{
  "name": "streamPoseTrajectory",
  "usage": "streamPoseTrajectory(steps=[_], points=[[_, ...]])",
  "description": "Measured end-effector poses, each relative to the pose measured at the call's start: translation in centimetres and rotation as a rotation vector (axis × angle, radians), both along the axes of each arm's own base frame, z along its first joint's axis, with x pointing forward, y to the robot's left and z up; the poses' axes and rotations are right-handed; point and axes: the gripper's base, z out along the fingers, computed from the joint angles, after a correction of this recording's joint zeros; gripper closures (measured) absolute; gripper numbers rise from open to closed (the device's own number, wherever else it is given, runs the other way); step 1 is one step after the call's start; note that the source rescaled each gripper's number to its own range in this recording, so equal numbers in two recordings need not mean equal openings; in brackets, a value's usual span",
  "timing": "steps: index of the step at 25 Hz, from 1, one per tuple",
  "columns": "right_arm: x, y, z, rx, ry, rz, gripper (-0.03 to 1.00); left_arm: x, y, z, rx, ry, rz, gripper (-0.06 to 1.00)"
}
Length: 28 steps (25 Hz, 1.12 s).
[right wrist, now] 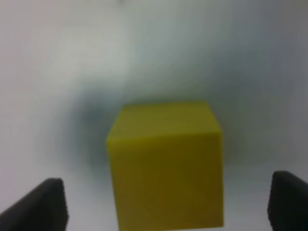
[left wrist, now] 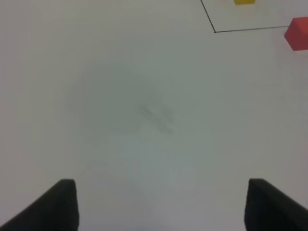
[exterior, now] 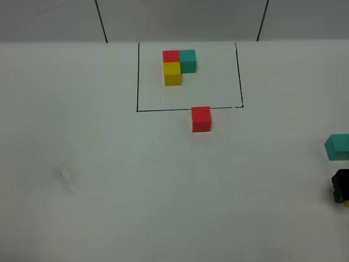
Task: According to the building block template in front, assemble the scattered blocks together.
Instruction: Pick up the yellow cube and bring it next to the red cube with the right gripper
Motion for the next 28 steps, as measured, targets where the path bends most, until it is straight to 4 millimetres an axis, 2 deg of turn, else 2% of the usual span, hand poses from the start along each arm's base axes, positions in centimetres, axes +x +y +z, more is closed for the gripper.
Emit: streamPoseTrajectory(steps=[6, 8, 9, 11, 13, 18, 22, 25, 28], points=[[0.1, -0.1, -0.9, 0.005, 0.029, -0.006, 0.25, 0.0, 0.0, 0.0, 0.000, 0.000, 0.000, 0.37], [0.1, -0.1, -1.1, 0.008, 0.040, -0.013, 0.30, 0.0, 0.0, 0.0, 0.000, 0.000, 0.000, 0.37], [0.1, -0.1, -1.2, 0.009, 0.046, -0.014, 0.37, 0.0, 0.0, 0.0, 0.000, 0.000, 0.000, 0.37], [0.0, 0.0, -1.4, 0.011, 0.058, -0.015, 0.58, 0.0, 0.0, 0.0, 0.000, 0.000, 0.000, 0.37], [-0.1, 0.0, -1.5, 0.014, 0.071, -0.015, 0.94, 0.0, 0.0, 0.0, 0.000, 0.000, 0.000, 0.37], [-0.2, 0.0, -1.5, 0.018, 0.085, -0.019, 0.96, 0.0, 0.0, 0.0, 0.000, 0.000, 0.000, 0.37], [-0.4, 0.5, -0.7, 0.020, 0.080, -0.005, 0.96, 0.0, 0.0, 0.0, 0.000, 0.000, 0.000, 0.37], [-0.7, 1.1, 0.9, 0.020, 0.056, 0.011, 0.96, 0.0, 0.0, 0.0, 0.000, 0.000, 0.000, 0.37], [-1.0, 3.0, 3.2, 0.032, 0.040, 0.063, 0.96, 0.0, 0.0, 0.0, 0.000, 0.000, 0.000, 0.37]])
